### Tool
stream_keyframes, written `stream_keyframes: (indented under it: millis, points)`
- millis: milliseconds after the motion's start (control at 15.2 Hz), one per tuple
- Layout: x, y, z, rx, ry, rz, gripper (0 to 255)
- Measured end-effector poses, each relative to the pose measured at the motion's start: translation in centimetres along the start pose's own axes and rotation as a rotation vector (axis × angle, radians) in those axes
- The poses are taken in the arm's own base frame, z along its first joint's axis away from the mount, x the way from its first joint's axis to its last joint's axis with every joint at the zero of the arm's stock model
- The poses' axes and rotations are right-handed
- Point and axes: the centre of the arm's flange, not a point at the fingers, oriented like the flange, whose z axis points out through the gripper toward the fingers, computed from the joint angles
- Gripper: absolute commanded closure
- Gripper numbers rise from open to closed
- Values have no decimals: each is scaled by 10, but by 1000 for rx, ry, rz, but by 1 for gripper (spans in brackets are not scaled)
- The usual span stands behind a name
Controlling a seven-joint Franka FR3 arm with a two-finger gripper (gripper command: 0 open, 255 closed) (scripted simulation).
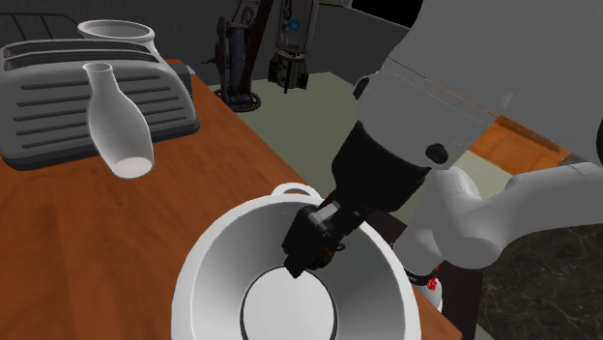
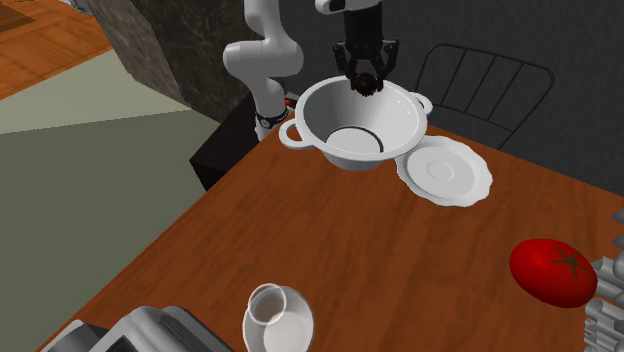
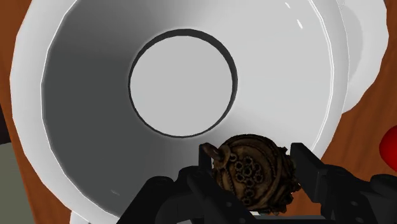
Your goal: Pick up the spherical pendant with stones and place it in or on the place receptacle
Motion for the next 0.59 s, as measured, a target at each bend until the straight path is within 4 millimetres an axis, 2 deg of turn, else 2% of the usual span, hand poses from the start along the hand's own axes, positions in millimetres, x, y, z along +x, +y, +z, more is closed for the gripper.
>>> stream_keyframes:
  millis: [594]
  points:
    - [-6, 13, 44, 0, -1, 1, 255]
